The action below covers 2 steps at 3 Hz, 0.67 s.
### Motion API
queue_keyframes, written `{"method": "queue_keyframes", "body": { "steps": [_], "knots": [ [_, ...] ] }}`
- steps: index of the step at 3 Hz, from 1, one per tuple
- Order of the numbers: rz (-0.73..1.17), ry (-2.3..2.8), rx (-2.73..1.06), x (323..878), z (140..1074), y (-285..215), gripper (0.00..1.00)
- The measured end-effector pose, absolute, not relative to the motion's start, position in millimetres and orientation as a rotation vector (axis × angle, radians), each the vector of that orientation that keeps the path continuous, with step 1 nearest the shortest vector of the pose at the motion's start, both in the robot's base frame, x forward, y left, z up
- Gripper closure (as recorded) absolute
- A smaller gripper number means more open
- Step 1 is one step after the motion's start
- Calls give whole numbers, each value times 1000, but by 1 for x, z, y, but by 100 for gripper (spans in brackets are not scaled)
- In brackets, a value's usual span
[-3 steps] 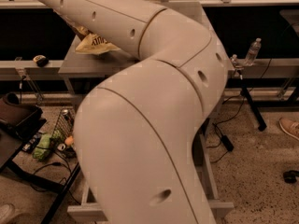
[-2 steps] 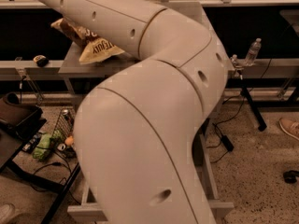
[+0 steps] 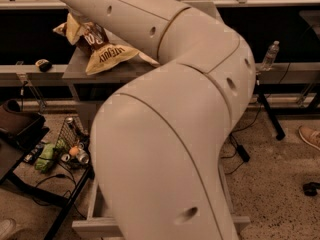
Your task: Pick brown chip bag from middle drawer and place on counter
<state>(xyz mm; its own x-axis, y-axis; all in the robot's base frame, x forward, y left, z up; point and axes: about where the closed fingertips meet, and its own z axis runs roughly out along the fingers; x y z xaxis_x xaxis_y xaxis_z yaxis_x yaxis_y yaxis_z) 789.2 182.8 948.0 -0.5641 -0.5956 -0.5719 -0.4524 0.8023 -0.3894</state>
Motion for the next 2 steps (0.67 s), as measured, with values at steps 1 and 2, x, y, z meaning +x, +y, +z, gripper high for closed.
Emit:
{"method": "queue_keyframes", "body": {
  "steps": [1, 2],
  "knots": [
    [-43, 2119, -749, 755, 1014, 152, 0],
    [100, 2005, -768, 696, 1047, 119, 0]
  ]
}}
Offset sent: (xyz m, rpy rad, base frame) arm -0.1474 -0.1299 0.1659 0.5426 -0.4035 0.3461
